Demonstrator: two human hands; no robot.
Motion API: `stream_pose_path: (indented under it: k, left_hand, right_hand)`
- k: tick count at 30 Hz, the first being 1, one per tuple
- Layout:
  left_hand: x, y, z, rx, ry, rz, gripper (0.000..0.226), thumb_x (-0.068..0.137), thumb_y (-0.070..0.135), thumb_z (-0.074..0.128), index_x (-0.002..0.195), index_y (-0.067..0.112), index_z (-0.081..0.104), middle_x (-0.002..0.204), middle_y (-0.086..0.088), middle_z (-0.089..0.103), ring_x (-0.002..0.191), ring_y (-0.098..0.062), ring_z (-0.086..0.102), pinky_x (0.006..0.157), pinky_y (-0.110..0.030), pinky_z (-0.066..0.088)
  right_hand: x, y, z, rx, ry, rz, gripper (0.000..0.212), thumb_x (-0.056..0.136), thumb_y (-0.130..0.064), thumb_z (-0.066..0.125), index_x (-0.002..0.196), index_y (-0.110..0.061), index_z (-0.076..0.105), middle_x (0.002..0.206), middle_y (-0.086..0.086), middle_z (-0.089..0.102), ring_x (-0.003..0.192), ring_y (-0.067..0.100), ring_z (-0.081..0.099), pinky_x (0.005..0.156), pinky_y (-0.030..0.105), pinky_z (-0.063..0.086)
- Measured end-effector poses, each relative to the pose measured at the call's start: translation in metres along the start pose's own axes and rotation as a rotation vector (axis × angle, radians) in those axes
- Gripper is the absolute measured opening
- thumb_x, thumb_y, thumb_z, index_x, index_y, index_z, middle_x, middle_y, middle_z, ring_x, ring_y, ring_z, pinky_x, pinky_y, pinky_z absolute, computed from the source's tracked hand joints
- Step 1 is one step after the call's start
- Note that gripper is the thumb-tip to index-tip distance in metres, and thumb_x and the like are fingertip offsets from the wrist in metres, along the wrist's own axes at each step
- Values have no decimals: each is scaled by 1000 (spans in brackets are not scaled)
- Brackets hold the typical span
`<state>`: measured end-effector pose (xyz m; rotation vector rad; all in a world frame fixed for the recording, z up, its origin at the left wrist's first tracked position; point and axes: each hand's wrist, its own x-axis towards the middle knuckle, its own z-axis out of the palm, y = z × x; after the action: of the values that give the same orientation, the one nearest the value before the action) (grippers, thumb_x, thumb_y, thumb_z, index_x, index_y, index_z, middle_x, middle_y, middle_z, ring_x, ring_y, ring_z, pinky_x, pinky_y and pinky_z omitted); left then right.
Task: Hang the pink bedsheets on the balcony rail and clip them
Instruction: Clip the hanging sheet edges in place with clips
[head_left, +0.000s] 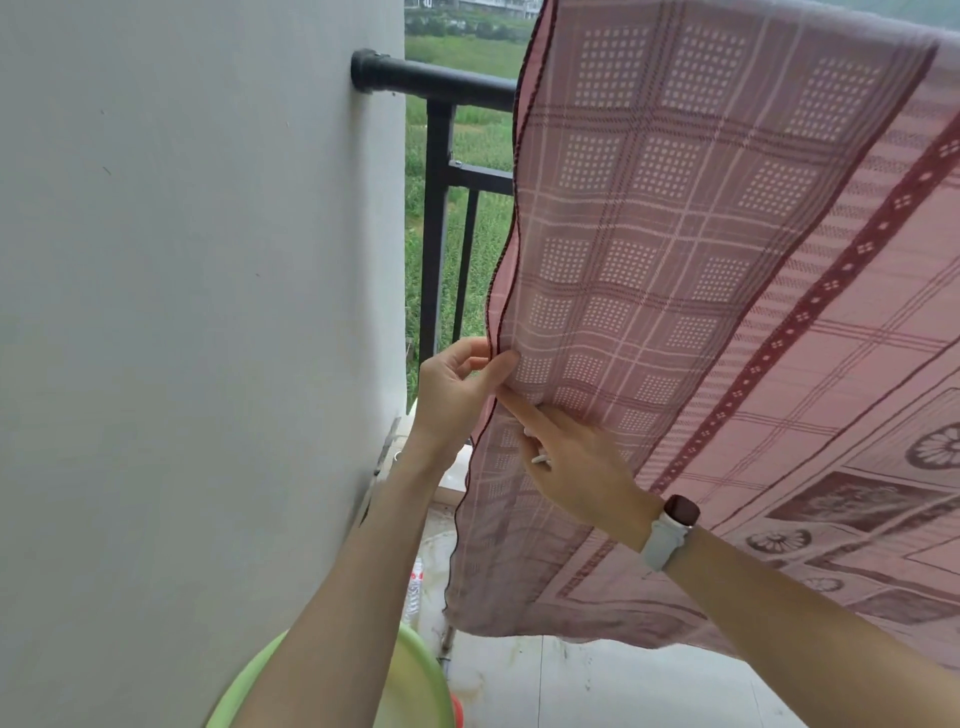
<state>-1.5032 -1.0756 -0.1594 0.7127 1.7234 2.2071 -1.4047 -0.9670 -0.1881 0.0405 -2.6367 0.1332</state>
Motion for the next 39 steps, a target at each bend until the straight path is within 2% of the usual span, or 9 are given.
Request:
stream_pose_path:
  k: [2, 8, 15, 19, 21, 25, 32, 35, 39]
  left_hand:
    - [-1, 0, 1, 55, 17, 29, 7, 80, 9, 65, 78, 16, 64, 76, -2, 66, 77, -19, 62, 73, -34, 54]
    - [-4, -2, 5, 77, 75, 88, 15, 76, -1, 67, 88, 8, 67, 78, 1, 64, 65, 4, 61, 66, -12, 50]
    - [0, -4, -9, 166, 131, 113, 17, 83, 4, 62, 99, 4, 68, 84, -1, 68, 72, -5, 63, 74, -20, 52]
    - [2, -11, -7, 284, 132, 153, 12, 90, 10, 52, 89, 8, 64, 69, 1, 59, 59, -7, 50, 58, -26, 43]
    - [-2, -14, 3, 343, 137, 166, 14, 94, 13, 46, 84, 12, 56, 63, 3, 51, 54, -11, 44, 53, -29, 38]
    - [-8, -16, 22, 277, 238, 144, 23, 97, 17, 37, 75, 16, 45, 60, 6, 40, 52, -8, 34, 46, -16, 30]
    - [-18, -12, 27, 219, 447, 171, 5, 91, 14, 51, 86, 14, 52, 73, 14, 53, 66, 2, 51, 60, -4, 41]
    - [-21, -15, 25, 272, 476, 205, 6, 90, 13, 52, 89, 8, 56, 76, 8, 55, 66, 3, 51, 59, -2, 41]
    - [-23, -15, 22, 318, 457, 216, 6, 91, 13, 52, 91, 8, 55, 82, 3, 58, 69, -6, 54, 63, -7, 43]
  right_hand:
    - [-4, 6, -4, 70, -84, -22, 59, 84, -15, 59, 137, -25, 35, 86, -4, 63, 71, 9, 60, 61, 21, 53]
    - [-12, 12, -25, 406, -196, 112, 46, 86, -22, 56, 126, -21, 34, 110, -4, 53, 96, 11, 54, 84, 32, 50]
    - [4, 4, -58, 362, -165, 95, 34, 87, -32, 54, 114, -11, 51, 102, -9, 41, 88, -4, 41, 85, 8, 34]
    - [30, -8, -86, 195, -229, -17, 58, 80, -59, 40, 114, -13, 51, 93, -6, 42, 75, 11, 46, 68, 22, 43]
    - [47, -13, -99, 254, -176, -86, 46, 82, -51, 49, 110, -15, 52, 89, -8, 45, 72, 3, 47, 64, 18, 42]
    - [80, -16, -121, 246, -132, -157, 32, 82, -29, 65, 106, -12, 52, 88, -17, 46, 75, -12, 47, 65, 4, 37]
    - [129, -37, -144, -116, -296, -401, 40, 84, -28, 63, 118, -8, 57, 112, 2, 57, 84, 12, 51, 78, 31, 49]
    - [154, -45, -145, -202, -399, -400, 36, 81, -34, 65, 110, -12, 64, 106, 4, 62, 98, 21, 55, 86, 40, 48]
    - [170, -51, -141, -288, -494, -364, 34, 78, -41, 66, 103, -19, 68, 102, -1, 65, 93, 21, 58, 81, 39, 51]
